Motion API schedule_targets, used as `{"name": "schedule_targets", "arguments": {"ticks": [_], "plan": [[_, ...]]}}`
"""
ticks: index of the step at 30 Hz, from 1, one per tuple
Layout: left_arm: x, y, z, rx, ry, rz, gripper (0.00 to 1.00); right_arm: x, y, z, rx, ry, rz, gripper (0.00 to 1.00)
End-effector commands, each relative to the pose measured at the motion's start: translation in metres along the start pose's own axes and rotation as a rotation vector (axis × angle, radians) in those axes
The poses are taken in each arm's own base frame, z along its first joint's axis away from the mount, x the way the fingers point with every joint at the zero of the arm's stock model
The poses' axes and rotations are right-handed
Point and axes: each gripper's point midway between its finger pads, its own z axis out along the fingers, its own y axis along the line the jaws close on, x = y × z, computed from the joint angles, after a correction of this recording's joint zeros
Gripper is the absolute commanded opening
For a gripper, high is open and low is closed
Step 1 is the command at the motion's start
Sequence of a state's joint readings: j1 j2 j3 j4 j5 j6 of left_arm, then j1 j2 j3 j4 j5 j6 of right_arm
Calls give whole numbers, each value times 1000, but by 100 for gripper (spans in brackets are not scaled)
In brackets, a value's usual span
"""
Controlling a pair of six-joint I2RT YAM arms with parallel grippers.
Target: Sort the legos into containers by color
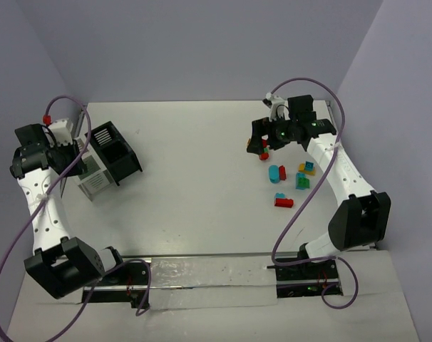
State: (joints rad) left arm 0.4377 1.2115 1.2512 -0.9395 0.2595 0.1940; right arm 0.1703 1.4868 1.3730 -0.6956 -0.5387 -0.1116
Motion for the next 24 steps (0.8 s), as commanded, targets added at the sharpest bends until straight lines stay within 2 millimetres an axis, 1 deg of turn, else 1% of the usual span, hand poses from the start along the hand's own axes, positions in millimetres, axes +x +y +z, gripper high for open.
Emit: {"name": "schedule_targets", "arguments": {"ticks": [1, 5, 8, 9, 13, 15, 21, 23, 24], "plan": [[-12, 15, 8, -38, -27, 25, 6, 10, 1, -7, 8, 11, -63, 100], [-18, 19, 23, -33, -17, 14, 9, 17, -3, -5, 24, 27, -74, 100], [-21, 22, 30, -34, -20, 15, 10, 19, -7, -3, 35, 34, -74, 100], [-20, 24, 32, -38, -14, 13, 10, 19, -7, -3, 36, 36, -74, 100], [-22, 32, 44, -67, -27, 20, 11, 22, -8, 0, 35, 39, -69, 100], [-27, 36, 48, -75, -37, 20, 12, 23, -8, 0, 35, 41, -68, 100], [-27, 41, 60, -81, -21, 24, 22, 26, -14, -1, 70, 48, -67, 100], [-25, 42, 62, -85, -18, 27, 30, 27, -16, -2, 88, 52, -68, 100], [-24, 42, 63, -84, -16, 28, 31, 27, -18, -3, 97, 54, -67, 100]]}}
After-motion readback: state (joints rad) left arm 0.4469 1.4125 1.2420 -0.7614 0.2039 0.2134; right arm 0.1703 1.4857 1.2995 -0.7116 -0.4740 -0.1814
